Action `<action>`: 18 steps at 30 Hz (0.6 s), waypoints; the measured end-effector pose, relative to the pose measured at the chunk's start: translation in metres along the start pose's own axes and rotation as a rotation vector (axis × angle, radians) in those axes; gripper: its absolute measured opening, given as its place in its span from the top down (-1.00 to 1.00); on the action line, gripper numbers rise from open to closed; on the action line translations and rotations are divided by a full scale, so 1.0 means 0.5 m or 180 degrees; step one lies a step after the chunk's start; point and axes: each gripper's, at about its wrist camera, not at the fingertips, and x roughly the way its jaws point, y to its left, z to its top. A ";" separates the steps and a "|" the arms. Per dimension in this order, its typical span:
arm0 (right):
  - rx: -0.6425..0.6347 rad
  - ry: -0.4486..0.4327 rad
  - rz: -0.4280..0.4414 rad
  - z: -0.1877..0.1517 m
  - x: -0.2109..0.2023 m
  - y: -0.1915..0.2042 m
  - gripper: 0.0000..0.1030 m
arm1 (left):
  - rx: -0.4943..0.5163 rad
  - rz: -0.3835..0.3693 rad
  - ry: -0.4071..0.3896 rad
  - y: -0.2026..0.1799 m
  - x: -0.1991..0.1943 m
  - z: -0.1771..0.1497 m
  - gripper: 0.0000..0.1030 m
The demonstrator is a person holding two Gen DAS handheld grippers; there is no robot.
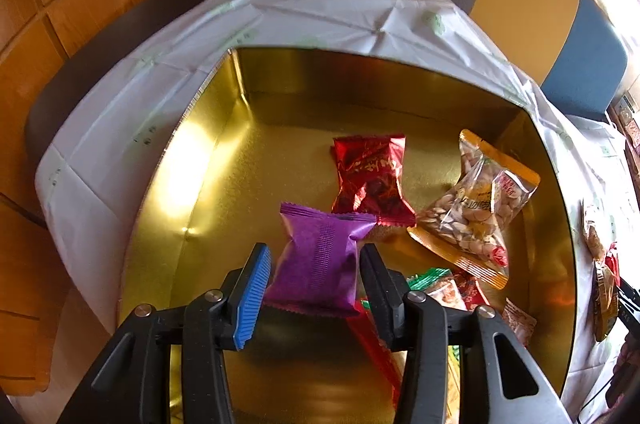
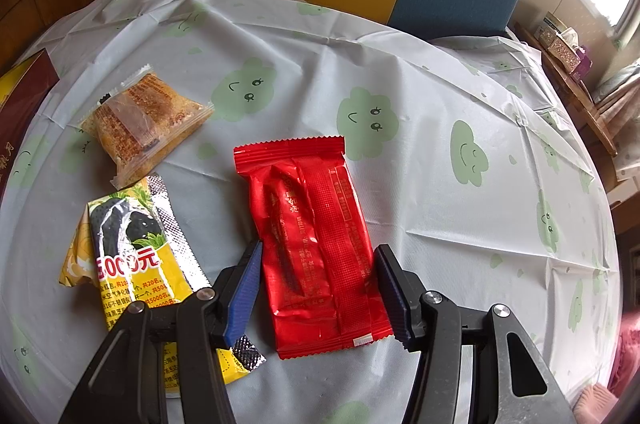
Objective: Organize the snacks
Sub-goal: 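Open the left tool to drop the purple packet into the tray while the right tool grasps the red pack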
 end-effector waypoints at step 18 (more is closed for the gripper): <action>-0.0047 -0.0028 -0.0105 -0.006 -0.011 0.013 -0.07 | 0.0396 0.0070 -0.0705 -0.087 -0.164 -0.127 0.09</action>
